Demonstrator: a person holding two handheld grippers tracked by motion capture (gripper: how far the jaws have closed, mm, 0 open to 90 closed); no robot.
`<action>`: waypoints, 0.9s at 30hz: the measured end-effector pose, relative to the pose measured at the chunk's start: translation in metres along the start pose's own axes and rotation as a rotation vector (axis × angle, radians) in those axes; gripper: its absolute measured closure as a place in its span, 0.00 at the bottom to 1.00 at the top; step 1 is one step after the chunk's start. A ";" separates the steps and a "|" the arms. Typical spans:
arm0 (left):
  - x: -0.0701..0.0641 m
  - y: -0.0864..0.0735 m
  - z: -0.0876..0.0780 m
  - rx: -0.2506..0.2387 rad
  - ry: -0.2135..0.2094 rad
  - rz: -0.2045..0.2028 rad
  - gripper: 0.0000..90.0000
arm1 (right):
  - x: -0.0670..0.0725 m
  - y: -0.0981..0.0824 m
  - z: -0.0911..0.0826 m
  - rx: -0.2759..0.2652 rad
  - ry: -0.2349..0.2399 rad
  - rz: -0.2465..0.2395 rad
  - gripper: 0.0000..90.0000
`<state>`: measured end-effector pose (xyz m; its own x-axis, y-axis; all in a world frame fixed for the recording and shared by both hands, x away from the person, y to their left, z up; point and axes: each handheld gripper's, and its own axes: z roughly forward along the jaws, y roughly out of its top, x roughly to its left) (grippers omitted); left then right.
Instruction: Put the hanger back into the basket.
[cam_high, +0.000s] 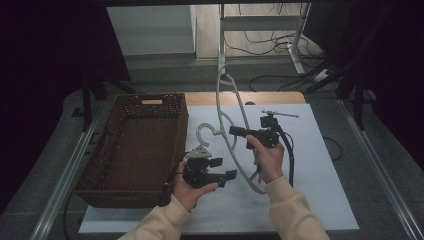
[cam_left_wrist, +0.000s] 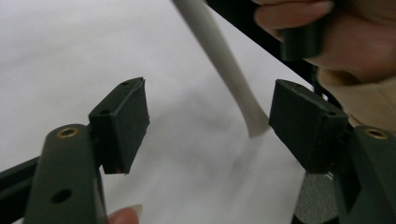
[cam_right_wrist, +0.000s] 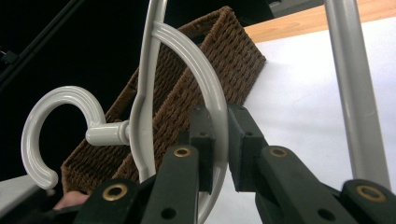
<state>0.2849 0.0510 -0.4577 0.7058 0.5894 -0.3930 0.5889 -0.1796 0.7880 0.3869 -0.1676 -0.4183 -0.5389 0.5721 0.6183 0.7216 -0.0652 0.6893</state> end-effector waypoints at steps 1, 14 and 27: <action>0.001 0.000 0.004 -0.004 0.009 -0.001 0.33 | 0.000 0.000 0.000 -0.004 0.001 0.002 0.90; 0.005 0.005 0.025 -0.072 -0.111 -0.050 0.67 | -0.002 -0.002 -0.001 -0.032 0.010 0.026 0.90; 0.013 0.009 0.015 -0.069 -0.178 -0.093 0.91 | -0.006 -0.001 -0.006 -0.055 0.033 0.049 0.88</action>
<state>0.3055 0.0455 -0.4633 0.7118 0.4514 -0.5382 0.6307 -0.0735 0.7725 0.3864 -0.1757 -0.4206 -0.5185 0.5397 0.6632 0.7228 -0.1377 0.6772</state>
